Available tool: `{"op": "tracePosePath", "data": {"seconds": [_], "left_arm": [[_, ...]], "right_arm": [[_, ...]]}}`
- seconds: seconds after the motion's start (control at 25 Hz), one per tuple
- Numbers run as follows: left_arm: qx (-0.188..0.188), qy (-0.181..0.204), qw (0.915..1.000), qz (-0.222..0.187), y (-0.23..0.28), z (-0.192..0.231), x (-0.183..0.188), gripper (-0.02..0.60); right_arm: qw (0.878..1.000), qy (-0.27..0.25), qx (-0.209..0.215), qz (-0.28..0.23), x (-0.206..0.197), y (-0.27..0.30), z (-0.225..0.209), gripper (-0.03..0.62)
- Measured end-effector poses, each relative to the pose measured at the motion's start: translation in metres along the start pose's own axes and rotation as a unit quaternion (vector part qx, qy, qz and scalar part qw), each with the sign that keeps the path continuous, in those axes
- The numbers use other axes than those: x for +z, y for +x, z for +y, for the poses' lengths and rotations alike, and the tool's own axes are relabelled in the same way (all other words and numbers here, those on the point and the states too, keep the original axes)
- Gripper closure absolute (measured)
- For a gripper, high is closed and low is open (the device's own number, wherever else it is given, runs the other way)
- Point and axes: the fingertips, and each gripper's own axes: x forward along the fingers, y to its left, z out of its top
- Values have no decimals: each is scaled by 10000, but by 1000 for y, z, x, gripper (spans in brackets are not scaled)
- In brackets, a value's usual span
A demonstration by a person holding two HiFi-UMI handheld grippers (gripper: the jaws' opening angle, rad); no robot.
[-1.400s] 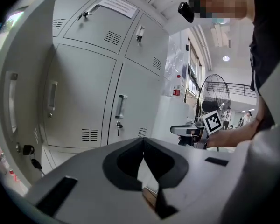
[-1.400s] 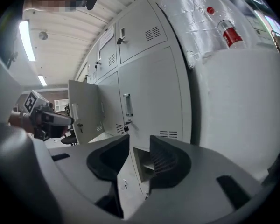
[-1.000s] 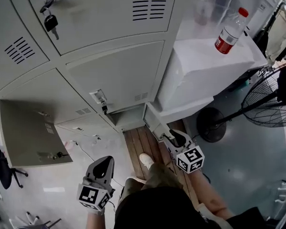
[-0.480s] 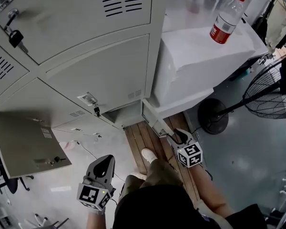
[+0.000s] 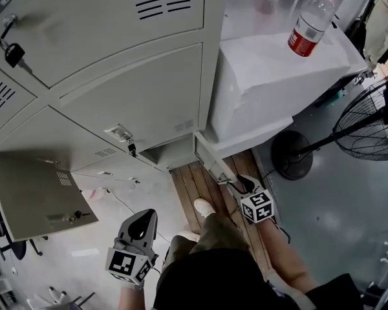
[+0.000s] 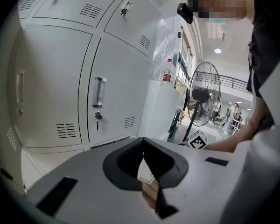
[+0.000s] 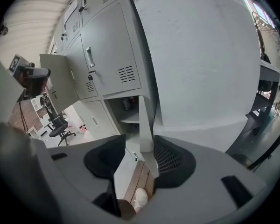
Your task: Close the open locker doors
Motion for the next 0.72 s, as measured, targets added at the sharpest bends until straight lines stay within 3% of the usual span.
{"op": "tracePosePath", "data": {"seconds": [0.72], "left_arm": [[470,-293,9982,-229,-53,17,-19,575]], "right_arm": [[9984,-167,428,322,-7,18,51,404]]}}
